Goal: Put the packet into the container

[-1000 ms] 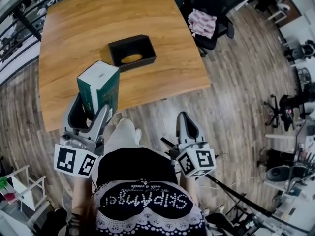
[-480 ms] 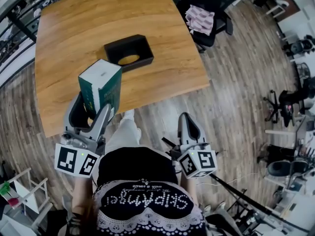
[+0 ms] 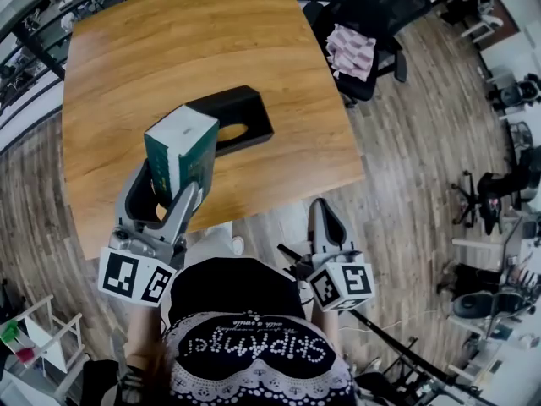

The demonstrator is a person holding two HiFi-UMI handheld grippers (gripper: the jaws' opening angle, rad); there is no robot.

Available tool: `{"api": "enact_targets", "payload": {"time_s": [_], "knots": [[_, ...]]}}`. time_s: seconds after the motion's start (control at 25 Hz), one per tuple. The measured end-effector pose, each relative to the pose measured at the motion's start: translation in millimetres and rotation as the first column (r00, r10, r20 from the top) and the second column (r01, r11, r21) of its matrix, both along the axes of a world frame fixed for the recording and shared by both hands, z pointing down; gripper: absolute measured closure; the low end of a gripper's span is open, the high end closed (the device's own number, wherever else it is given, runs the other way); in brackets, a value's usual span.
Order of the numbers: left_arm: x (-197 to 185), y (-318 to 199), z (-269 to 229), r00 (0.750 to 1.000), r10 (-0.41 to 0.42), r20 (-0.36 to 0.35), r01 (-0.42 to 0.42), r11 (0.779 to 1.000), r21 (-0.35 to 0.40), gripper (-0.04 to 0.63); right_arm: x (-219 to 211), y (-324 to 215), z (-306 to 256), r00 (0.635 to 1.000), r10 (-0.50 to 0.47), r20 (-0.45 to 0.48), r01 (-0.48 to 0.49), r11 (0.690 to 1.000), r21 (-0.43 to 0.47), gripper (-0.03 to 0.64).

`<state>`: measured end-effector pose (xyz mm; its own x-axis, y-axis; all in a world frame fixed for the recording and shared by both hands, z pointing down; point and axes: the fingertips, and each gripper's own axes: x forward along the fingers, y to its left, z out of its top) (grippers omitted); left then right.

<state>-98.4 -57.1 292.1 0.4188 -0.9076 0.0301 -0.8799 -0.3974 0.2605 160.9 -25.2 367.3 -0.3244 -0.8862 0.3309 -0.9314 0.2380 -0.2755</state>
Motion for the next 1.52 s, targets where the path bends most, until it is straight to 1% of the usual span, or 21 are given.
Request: {"api": "enact_targets", "payload": {"time_s": [0.28,0.56,0.68,0.92,1.16,1.28,1.52], "knots": [[-22,-42,-6,1.0,-0.002,-0.003,0.002,1.0,0.004,0.248,-24,-43,-1,1.0,-0.017,-0.004,0.017,1.0,-0.018,0.58],[-39,-62,16,1.0,-0.007,-0.007,0.006,0.999,-0.049,0.249,-38,-71,11,1.0,-0.017,-0.009,0.017,0.999,-0.045,0.58],[-47,-68,20,1.0,-0.015,-0.004,0.015,0.998,-0.056,0.249,-42,-78,12,1.0,-0.011,-0.007,0.011,0.999,-0.046,0.58],[-52,-70,23,1.0,-0.02,0.005,0.02,0.998,-0.058,0.249,-38,-81,13,1.0,0.009,-0.004,-0.009,0.999,-0.039,0.58],[-51,-68,25,0.999,-0.038,0.008,0.038,0.998,-0.057,0.249,-37,-83,16,1.0,-0.003,0.005,0.003,0.999,-0.037,0.58],[-45,-65,24,0.998,-0.056,0.014,0.057,0.997,-0.057,0.249,-32,-87,15,1.0,-0.024,0.01,0.025,0.999,-0.033,0.58],[-41,-57,19,0.992,-0.124,0.024,0.125,0.991,-0.052,0.249,-26,-101,7,0.995,-0.095,0.013,0.095,0.995,-0.015,0.58]]}}
